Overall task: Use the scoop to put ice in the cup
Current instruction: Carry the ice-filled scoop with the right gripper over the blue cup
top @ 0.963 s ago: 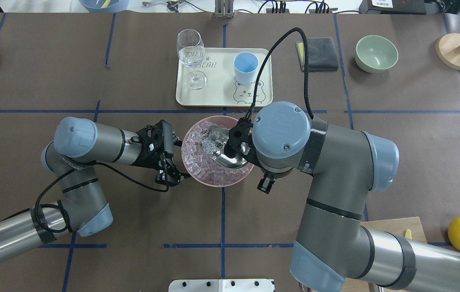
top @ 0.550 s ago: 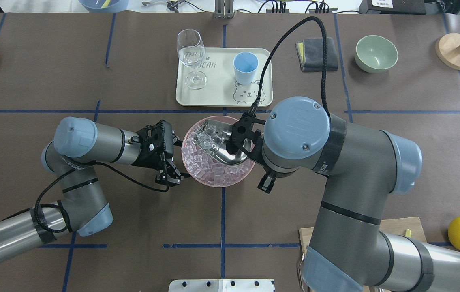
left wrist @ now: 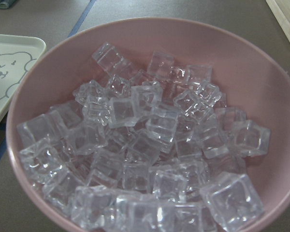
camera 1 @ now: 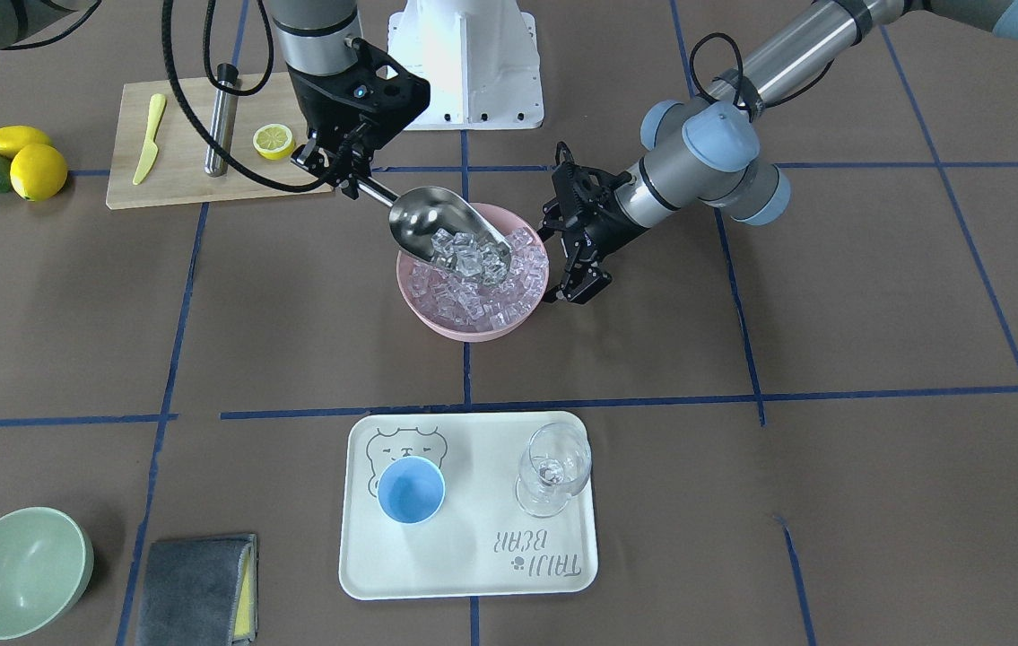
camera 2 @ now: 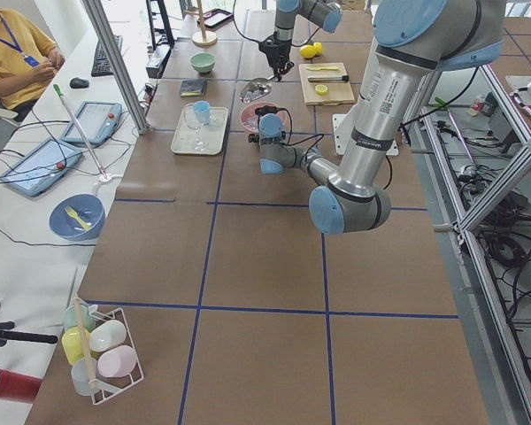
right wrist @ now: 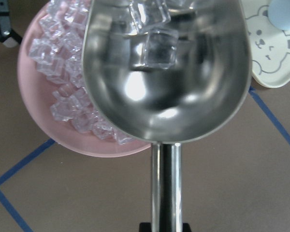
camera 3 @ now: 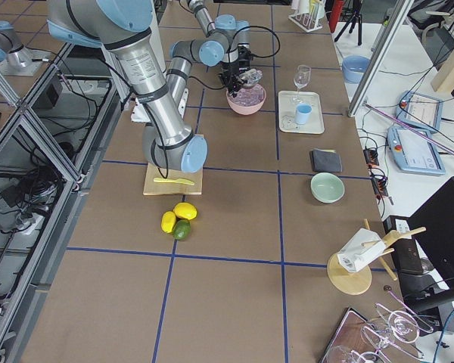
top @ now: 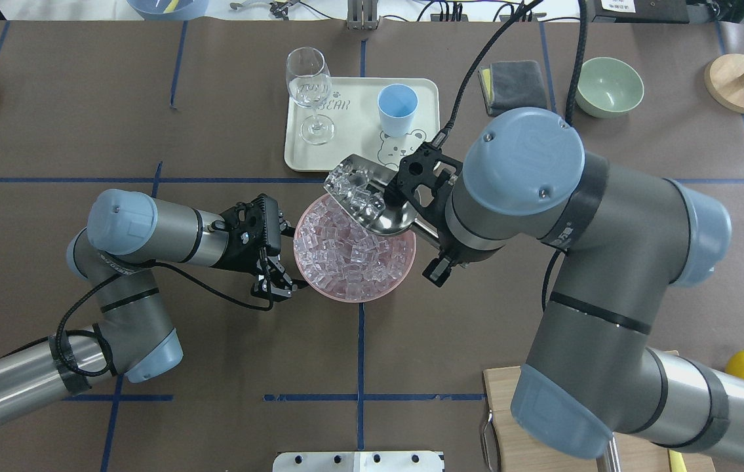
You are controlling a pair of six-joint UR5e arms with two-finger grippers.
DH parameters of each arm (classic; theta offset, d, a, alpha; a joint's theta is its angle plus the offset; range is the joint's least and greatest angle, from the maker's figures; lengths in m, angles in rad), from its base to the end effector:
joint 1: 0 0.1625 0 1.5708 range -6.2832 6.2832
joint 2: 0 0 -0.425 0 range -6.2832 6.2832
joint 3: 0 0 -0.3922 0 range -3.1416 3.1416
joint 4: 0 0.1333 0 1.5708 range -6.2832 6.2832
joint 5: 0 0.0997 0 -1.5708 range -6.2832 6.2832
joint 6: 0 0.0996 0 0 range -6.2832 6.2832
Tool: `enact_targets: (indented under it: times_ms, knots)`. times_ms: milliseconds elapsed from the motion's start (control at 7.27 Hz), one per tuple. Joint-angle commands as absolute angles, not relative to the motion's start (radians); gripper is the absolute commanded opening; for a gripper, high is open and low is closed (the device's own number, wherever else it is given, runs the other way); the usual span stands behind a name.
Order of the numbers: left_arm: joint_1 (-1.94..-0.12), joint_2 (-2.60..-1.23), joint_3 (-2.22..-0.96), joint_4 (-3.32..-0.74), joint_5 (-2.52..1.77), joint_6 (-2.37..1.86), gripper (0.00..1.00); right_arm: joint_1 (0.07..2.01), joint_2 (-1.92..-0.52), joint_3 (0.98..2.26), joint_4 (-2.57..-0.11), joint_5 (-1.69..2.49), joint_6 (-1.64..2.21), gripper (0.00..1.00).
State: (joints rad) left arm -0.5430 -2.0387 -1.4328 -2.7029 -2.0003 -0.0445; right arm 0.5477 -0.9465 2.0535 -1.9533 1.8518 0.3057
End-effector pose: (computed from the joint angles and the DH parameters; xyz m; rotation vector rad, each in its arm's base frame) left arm 0.5207 -0.4215 0.3255 1.1241 1.1004 1.0985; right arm -0.4247 -0.3828 0.1621 0.4119 -0.6730 -0.7827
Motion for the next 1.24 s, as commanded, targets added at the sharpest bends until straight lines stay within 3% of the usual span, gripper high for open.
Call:
enact_targets:
  times_ms: [0, 550, 826, 1101]
  knots:
    - [-0.543, -2.037, -1.431, -2.703, -2.0, -0.044, 1.0, 0.656, -0.898, 1.996, -2.053, 1.925, 0.314, 0.0]
    - [-0.545, -2.036, -1.431, -2.703, -2.0, -0.044, 1.0, 0.804, -0.706, 1.639, -2.077, 1.985, 0.26, 0.0]
    - [-0.545, -2.036, -1.431, -2.703, -2.0, -0.044, 1.0, 0.807, -0.677, 1.545, -2.077, 1.976, 0.236, 0.0]
    - [-0.545, -2.037, -1.43, -2.703, -2.0, -0.044, 1.0, 0.805, -0.676, 1.528, -2.098, 1.964, 0.198, 0.0]
